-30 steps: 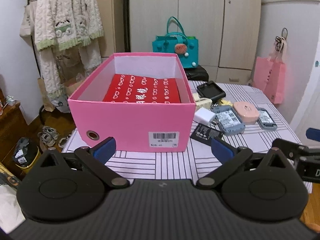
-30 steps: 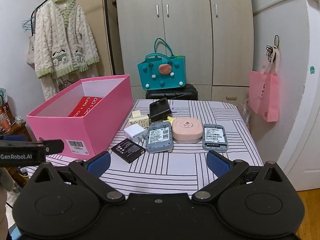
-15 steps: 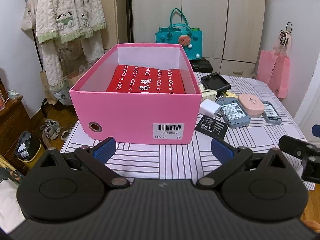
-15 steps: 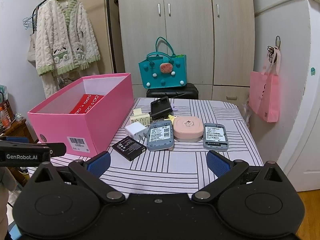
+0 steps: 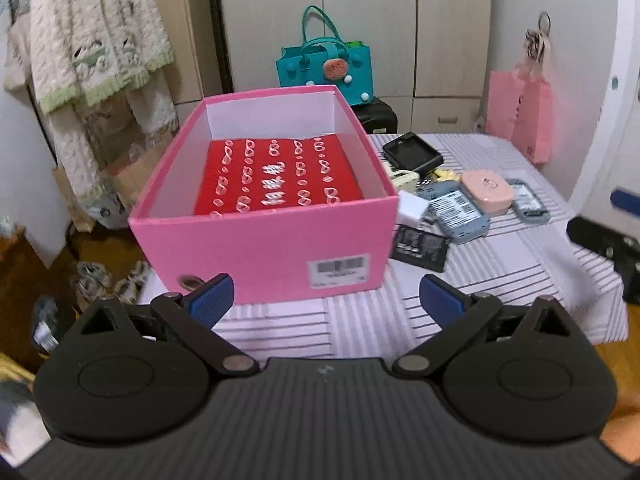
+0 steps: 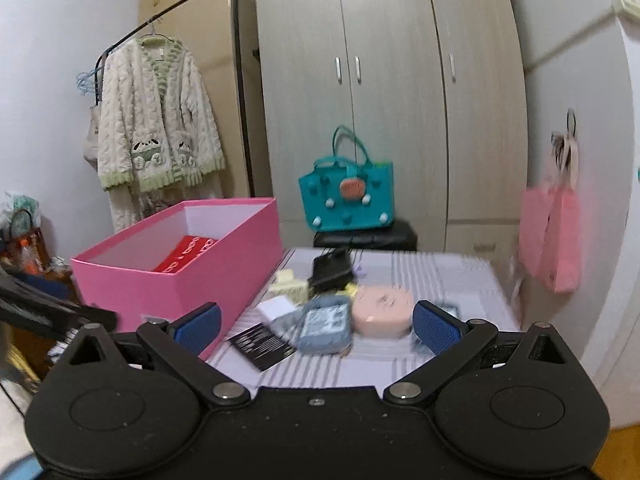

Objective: Organize rigid objects
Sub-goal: 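Move the right gripper to the grey Wi-Fi router and grasp it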

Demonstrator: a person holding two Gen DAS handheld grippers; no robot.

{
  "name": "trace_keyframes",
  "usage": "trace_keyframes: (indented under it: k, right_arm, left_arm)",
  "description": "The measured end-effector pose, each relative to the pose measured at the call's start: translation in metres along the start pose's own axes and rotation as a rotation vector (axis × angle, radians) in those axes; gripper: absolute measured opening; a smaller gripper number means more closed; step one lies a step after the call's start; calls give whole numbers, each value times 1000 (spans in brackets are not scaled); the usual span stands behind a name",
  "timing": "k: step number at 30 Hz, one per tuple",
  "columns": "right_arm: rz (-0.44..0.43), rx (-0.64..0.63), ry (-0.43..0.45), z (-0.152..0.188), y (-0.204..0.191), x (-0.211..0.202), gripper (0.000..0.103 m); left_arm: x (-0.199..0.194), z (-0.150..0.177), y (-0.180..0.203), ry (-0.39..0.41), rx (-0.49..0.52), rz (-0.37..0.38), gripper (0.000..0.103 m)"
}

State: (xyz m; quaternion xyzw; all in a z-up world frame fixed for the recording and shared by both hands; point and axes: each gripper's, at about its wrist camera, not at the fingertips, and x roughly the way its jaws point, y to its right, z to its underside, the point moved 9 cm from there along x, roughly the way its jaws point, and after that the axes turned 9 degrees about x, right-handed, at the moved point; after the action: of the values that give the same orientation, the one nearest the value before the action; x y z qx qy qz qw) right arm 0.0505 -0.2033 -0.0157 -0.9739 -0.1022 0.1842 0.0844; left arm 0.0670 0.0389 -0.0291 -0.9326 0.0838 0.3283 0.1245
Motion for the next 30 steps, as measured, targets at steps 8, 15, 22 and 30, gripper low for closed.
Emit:
trace_keyframes:
  k: [8,15,22,30]
  right_arm:
    - [98,37,-99,4,50,48,96]
    - [158,123,-237,22,99,93,91]
    - [212,119,-302,35,122,136,89]
    - [212,63,-328,36,131,166,85]
  left_arm:
    - [-17,-32,-49,66,150,-105,100]
    - [5,-45,-100,93,160,-229,100]
    - [36,-42,-135,109,72,-268,98]
    - [65,-65,-155,52,94,-243,98]
